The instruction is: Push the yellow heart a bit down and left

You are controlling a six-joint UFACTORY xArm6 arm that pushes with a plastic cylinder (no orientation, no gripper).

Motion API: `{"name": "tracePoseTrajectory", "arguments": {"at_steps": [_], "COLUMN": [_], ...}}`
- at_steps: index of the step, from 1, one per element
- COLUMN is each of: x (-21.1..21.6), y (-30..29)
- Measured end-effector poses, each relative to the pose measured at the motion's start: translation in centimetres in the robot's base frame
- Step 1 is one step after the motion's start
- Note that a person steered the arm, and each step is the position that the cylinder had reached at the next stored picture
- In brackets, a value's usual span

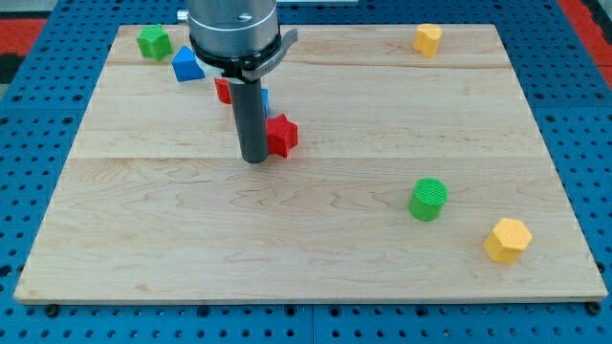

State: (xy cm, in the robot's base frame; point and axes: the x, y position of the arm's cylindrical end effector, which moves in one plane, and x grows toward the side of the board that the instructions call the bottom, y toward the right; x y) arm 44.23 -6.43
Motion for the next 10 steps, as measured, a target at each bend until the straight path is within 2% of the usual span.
{"name": "tracePoseTrajectory", "arguments": {"at_steps": [2, 3, 4, 6, 7, 8, 9, 10], "x": [-0.5, 0.5, -3.2, -18.4, -23.5, -23.3, -20.5, -18.8], "y": [3.6, 14.4, 24.8, 35.7, 32.9, 24.3, 20.1, 20.7]}}
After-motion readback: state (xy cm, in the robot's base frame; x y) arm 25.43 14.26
